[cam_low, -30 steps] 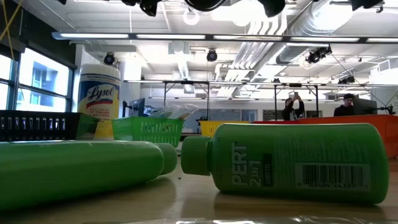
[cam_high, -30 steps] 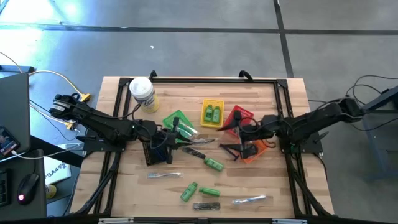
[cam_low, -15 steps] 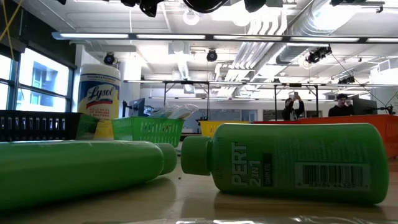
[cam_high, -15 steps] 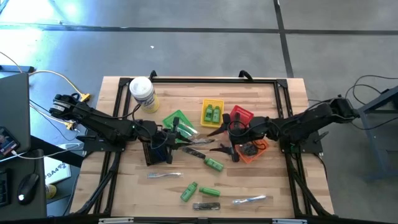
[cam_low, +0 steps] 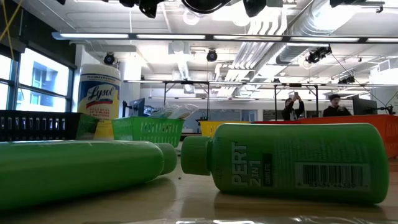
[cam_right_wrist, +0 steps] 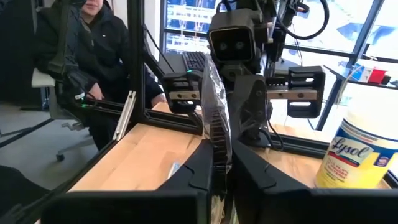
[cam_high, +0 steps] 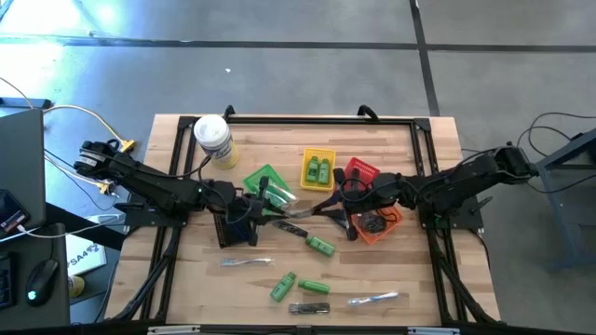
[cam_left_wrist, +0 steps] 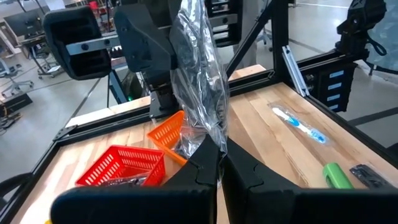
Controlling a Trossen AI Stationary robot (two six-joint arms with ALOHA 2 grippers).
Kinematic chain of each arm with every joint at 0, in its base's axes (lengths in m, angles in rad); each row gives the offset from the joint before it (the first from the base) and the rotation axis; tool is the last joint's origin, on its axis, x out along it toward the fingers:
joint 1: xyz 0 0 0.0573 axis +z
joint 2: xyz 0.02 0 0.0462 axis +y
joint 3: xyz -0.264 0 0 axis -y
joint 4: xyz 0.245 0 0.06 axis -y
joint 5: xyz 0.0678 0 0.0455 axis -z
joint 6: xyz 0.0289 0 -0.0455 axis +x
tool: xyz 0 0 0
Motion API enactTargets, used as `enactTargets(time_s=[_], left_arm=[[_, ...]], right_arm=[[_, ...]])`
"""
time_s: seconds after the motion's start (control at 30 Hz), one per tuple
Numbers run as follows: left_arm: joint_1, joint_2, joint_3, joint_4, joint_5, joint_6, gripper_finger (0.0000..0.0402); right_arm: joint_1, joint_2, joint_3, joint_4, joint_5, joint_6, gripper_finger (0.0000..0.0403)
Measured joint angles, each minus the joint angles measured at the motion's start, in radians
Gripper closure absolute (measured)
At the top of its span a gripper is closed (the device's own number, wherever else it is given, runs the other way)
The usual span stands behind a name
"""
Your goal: Pick & Place Travel size toiletries
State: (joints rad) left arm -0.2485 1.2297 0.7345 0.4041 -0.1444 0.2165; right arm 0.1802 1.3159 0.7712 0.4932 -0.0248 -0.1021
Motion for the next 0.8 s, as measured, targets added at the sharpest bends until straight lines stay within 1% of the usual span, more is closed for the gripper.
enactTargets(time_s=[0.1,0.17,0.27,0.33,0.4,0.6,0.7,0.8], left_arm=[[0.0,0.0,0.0,0.002,0.008,0.0,0.0401],[0.0,0.0,0.0,0.003,0.037,0.0,0.0399],[0.0,0.0,0.0,0.028,0.098,0.0,0.0379],[0.0,0.0,0.0,0.043,0.151,-0.003,0.0351],[0.0,0.0,0.0,0.047,0.188,-0.012,0.0314],[0.0,-0.002,0.0,0.016,0.192,-0.041,0.0188],[0.0,-0.038,0.0,-0.089,0.183,-0.071,0.0142],[0.0,-0.112,0.0,-0.21,0.183,-0.126,0.0121]], right_arm=[[0.001,0.0,0.0,-0.001,0.024,0.011,0.0362],[0.001,0.0,0.0,-0.005,0.044,0.023,0.0352],[0.001,0.0,0.0,-0.005,0.044,0.023,0.0362],[0.002,0.0,0.0,0.004,0.042,0.023,0.0377],[0.002,0.0,0.0,0.01,0.037,0.014,0.0379],[0.001,-0.001,-0.002,0.016,0.047,0.017,0.0366],[0.001,-0.029,-0.002,-0.028,0.026,0.018,0.0372],[0.001,-0.091,-0.002,-0.09,0.002,0.019,0.0377]])
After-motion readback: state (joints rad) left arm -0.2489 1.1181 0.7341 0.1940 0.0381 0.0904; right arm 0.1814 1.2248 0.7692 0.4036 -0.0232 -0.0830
